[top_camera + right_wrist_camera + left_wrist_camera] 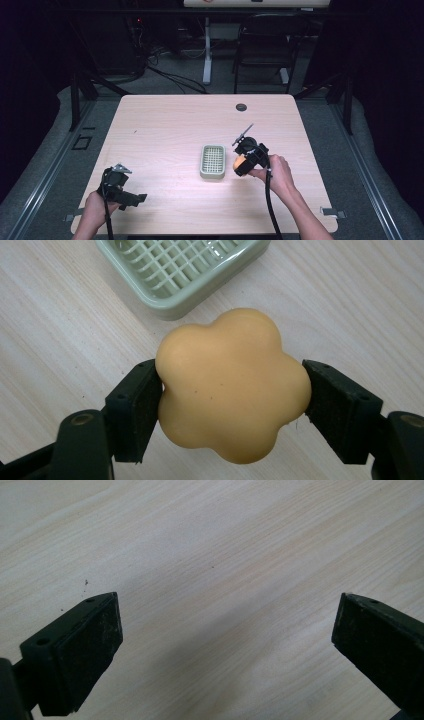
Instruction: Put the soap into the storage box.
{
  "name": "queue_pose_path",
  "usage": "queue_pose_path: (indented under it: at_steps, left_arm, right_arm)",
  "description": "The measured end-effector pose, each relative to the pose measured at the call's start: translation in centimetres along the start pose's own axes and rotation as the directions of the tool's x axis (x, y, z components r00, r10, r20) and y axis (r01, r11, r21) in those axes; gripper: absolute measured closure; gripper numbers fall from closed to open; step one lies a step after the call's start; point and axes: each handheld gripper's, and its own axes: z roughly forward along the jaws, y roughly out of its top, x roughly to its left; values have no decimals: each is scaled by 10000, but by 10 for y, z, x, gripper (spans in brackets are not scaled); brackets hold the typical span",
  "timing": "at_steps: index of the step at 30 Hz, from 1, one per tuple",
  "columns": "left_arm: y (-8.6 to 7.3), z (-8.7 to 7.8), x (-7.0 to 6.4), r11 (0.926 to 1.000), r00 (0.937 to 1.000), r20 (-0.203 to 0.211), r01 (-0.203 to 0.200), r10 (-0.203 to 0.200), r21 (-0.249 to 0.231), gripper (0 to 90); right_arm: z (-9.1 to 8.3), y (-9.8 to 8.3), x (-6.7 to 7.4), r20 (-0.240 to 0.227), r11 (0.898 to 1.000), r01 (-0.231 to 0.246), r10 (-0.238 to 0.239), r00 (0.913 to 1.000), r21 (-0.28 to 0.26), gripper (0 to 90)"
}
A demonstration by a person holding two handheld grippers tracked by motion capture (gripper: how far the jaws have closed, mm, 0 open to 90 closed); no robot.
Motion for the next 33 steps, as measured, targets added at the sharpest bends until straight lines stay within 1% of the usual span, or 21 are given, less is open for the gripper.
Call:
queue_pose_path:
  at_steps: [2,5,6,7,9,10,13,16,17,19,20,21,22,23,24,30,33]
  left_arm:
    - [0,0,0,10000,10000,-12,-16,16,-8,1]
    - [0,0,0,10000,10000,-23,4,-4,-27,1]
    - [0,0,0,10000,10000,-13,16,-16,-7,1]
    - [0,0,0,10000,10000,-18,18,-18,-10,1]
    - [0,0,0,10000,10000,-4,40,-40,-33,1]
    - [0,0,0,10000,10000,-5,41,-41,-25,1]
    - [0,0,0,10000,10000,8,20,-20,-7,1]
    - [0,0,0,10000,10000,-2,35,-35,-11,1]
    - [0,0,0,10000,10000,-2,31,-31,-10,1]
    - [0,0,0,10000,10000,9,39,-39,-21,1]
    - [0,0,1,10000,10000,2,27,-27,-14,1]
    - [0,0,1,10000,10000,7,5,-5,6,1]
    - [0,0,1,10000,10000,-35,25,-25,-23,1]
    - [0,0,1,10000,10000,-26,0,0,-4,1]
    - [0,0,1,10000,10000,1,19,-19,-4,1]
    - [0,0,0,10000,10000,2,22,-22,-6,1]
    - [0,1,0,10000,10000,4,17,-17,-9,1]
  right_arm:
    - [0,1,0,14,10000,58,-58,10000,47,264]
    - [1,3,0,-20,10000,20,-20,10000,-45,264]
    - [1,4,1,-13,9999,-60,60,10000,-105,264]
    - [0,5,0,-17,10000,71,-71,10000,41,264]
    - [1,6,0,-146,9998,-96,93,9998,-192,264]
    - [0,9,0,-29,9999,77,-77,10000,-69,264]
    - [0,11,0,-34,9999,108,-108,9999,-25,264]
    - [0,14,0,-61,9999,92,-93,9999,-121,263]
    - [-1,17,0,-52,9999,168,-168,9998,-33,263]
    - [0,17,0,-42,9999,104,-104,9999,-109,264]
    - [-1,19,-1,-29,9998,213,-213,9998,-4,264]
    - [0,20,0,-83,9999,83,-84,9999,-151,264]
    - [-1,21,0,-44,9998,198,-198,9998,-36,264]
    - [0,22,0,-85,9998,120,-122,9999,-156,264]
    - [0,24,0,-55,9998,185,-185,9998,-88,264]
    - [-2,32,2,-32,9995,273,-274,9996,-186,264]
    - [-3,36,3,-27,9993,342,-342,9994,-152,264]
